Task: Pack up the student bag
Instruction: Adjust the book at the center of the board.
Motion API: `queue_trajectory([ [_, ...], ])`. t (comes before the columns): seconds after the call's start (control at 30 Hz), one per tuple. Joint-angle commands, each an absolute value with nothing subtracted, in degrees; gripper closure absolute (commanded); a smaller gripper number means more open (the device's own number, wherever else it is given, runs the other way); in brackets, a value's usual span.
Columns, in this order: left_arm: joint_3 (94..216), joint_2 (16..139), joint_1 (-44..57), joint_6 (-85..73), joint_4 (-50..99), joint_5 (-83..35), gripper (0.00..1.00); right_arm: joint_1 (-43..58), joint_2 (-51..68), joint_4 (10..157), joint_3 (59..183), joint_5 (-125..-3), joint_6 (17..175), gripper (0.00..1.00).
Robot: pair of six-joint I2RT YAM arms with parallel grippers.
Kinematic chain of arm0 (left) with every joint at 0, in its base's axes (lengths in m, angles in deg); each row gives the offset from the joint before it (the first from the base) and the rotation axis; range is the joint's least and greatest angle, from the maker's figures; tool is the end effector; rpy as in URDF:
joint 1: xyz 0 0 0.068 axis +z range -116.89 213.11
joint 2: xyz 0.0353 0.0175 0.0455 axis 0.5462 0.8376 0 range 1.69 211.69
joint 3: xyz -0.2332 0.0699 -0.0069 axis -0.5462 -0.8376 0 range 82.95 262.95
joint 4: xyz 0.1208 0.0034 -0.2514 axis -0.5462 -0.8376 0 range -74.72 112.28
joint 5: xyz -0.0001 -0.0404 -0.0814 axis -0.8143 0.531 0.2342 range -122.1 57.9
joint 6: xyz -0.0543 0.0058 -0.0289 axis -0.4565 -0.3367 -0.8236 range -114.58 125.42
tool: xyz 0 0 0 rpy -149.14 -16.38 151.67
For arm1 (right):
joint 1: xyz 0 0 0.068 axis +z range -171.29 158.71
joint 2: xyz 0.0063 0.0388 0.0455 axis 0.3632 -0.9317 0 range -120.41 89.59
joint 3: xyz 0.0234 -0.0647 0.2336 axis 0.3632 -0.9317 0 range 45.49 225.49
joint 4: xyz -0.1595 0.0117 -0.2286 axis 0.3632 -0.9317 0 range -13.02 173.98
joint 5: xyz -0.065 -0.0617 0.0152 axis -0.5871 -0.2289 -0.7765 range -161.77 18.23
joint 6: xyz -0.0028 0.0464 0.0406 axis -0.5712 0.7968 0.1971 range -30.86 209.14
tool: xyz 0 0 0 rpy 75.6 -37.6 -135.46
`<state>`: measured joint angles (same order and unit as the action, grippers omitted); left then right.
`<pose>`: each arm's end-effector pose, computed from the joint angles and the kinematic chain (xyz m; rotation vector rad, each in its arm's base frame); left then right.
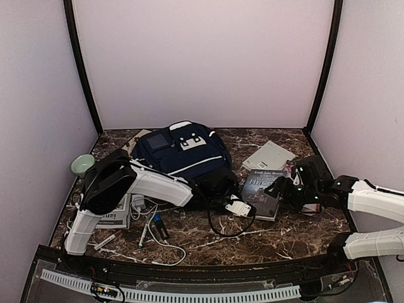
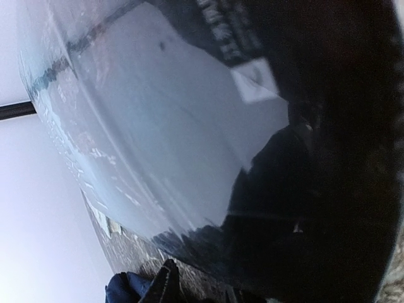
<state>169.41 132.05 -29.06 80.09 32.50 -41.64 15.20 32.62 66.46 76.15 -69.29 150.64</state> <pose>0.2415 -0.4408 0.0854 1.9760 0.8855 0.3056 0.1936 0.1459 0.1627 0.5217 2.4598 0.8445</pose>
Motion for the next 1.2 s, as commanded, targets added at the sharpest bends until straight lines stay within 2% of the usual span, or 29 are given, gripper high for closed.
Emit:
queue_trajectory([
  [0.0,172.53,132.25,-31.81,78.39,37.06,-36.85,0.73,13.86,37.12,63.72,77.41,-72.20,149.40,0.23],
  [0.37,173.83,133.16,-32.19,78.63,36.42,-37.16,0.72,11.74,42.35,52.29,73.47,-76.62,150.60,0.17],
  [0.47,173.74,133.15,-32.19,78.55,36.57,-37.28,0.72,11.70,42.55,46.94,74.71,-79.47,149.95,0.02],
  [0.5,173.74,133.17,-32.19,78.55,36.60,-37.29,0.72,11.73,42.37,46.26,74.79,-79.61,149.77,0.00],
  [0.63,173.92,133.26,-32.22,78.59,36.48,-37.11,0.72,11.69,41.16,54.08,70.83,-72.50,149.33,0.03],
  [0.77,174.00,133.22,-32.28,78.42,36.35,-37.31,0.72,11.65,39.35,68.44,67.19,-65.12,150.29,0.16],
  [0.87,174.06,133.14,-32.28,77.99,36.24,-37.64,0.73,11.62,39.31,71.93,66.78,-63.96,150.32,0.37],
  [1.03,173.31,127.74,-33.12,74.02,33.95,-37.85,0.71,10.71,41.39,67.91,68.10,-64.83,150.45,0.94],
  [1.07,173.09,125.57,-33.21,72.47,33.07,-38.20,0.69,10.49,42.48,65.83,68.95,-66.03,150.32,1.00],
  [1.1,173.23,123.43,-33.32,70.78,31.49,-38.49,0.62,10.25,43.80,63.67,69.88,-67.30,149.91,1.00],
  [1.17,174.90,118.45,-33.34,65.88,24.51,-38.70,0.41,9.86,46.49,60.17,72.39,-70.63,148.76,1.00],
])
